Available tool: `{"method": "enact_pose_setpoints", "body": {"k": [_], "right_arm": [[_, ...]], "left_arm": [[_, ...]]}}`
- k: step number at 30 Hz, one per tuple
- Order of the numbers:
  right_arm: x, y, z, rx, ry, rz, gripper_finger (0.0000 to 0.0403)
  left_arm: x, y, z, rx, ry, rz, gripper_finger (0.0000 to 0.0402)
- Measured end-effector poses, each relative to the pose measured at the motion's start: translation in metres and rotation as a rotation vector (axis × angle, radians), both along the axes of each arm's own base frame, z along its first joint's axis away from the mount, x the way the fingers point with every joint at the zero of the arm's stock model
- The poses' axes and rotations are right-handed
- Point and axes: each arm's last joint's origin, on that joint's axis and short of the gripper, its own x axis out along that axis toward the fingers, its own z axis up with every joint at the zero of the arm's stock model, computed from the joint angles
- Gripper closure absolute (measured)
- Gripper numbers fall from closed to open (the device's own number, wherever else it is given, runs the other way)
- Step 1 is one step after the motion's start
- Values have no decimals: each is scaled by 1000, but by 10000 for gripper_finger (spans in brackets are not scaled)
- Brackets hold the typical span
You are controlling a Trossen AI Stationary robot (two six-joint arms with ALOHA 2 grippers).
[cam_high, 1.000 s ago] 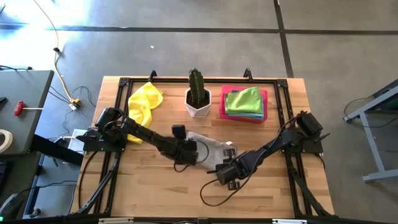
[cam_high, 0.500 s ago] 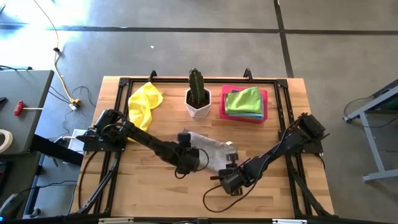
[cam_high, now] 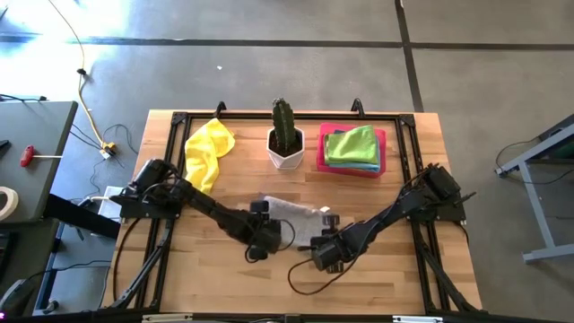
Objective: Fold microfiber towels
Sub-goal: Fold the gray towel
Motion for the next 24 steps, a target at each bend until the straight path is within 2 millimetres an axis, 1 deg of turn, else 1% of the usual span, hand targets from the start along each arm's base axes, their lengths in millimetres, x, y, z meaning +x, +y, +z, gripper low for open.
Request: {"method": "enact_pose_setpoints", "body": {"k": [4, 7, 10, 12, 14, 16, 20, 22, 24], "right_arm": [[3, 9, 1, 142, -4, 49, 297], [3, 18, 2, 232, -3, 97, 297], [1, 22, 4, 245, 5, 118, 297], [-4, 21, 8, 213, 11, 97, 297], [-10, 18, 15, 148, 5, 77, 297], [-16, 16, 20, 70, 1, 75, 297], [-24, 15, 21, -59, 21, 110, 297], [-25, 16, 20, -74, 34, 127, 297], [-26, 16, 20, -82, 41, 137, 297]], "left_arm": [[-6, 2, -1, 118, 54, -34, 250], [-8, 10, -2, 245, 91, -65, 250], [-5, 16, 1, 369, 89, -87, 250], [-2, 14, 6, 386, 67, -86, 250], [4, 6, 15, 345, 33, -100, 250], [9, -7, 22, 270, -1, -136, 250], [20, -38, 29, 112, -151, -247, 250], [24, -51, 30, 86, -220, -329, 250], [31, -63, 30, 97, -307, -391, 250]]}}
